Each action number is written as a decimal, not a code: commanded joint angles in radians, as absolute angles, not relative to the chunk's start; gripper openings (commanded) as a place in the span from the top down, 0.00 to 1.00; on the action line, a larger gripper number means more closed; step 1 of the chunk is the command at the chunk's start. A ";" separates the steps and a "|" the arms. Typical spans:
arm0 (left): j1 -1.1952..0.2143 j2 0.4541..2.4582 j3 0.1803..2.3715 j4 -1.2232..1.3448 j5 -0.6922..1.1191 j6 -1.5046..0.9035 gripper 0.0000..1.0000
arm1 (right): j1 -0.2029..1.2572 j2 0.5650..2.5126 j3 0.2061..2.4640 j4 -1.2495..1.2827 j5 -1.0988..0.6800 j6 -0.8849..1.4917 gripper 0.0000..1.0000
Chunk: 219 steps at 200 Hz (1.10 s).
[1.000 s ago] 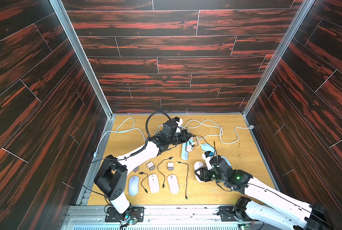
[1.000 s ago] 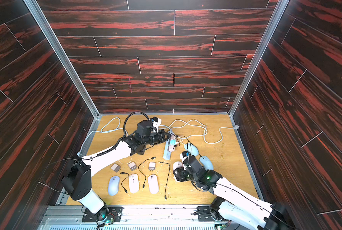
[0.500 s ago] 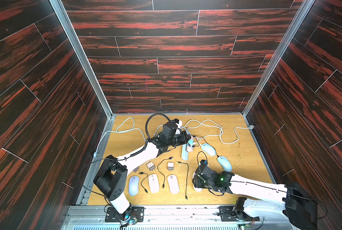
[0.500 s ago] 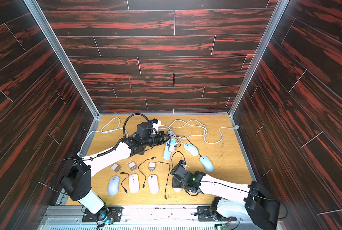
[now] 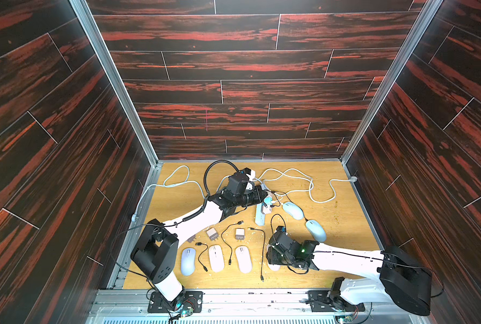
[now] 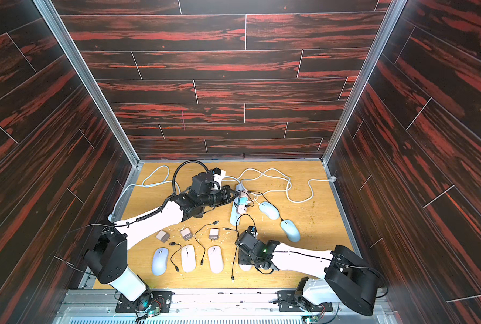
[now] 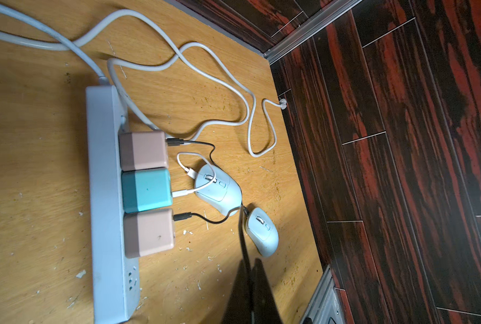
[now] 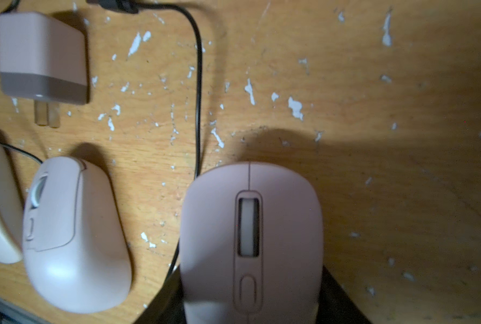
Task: Unplug the wireless mouse
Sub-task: Place the mouse at the center of the board.
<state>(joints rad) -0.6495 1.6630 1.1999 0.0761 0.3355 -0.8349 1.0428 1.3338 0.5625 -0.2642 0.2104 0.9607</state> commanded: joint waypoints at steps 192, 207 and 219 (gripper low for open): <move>-0.638 1.612 1.147 0.110 0.332 -0.836 1.00 | 1.042 1.010 0.527 -0.400 0.467 0.894 0.34; -0.639 1.613 1.139 0.111 0.334 -0.838 1.00 | 0.975 0.949 0.529 -0.394 0.475 0.798 0.35; -0.638 1.612 1.134 0.119 0.336 -0.843 1.00 | 0.870 0.920 0.532 -0.388 0.398 0.743 0.36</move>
<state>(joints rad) -0.6437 1.6539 1.1580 0.1051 0.3328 -0.8532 0.9970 0.9676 0.5198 -0.3531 0.3859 0.8848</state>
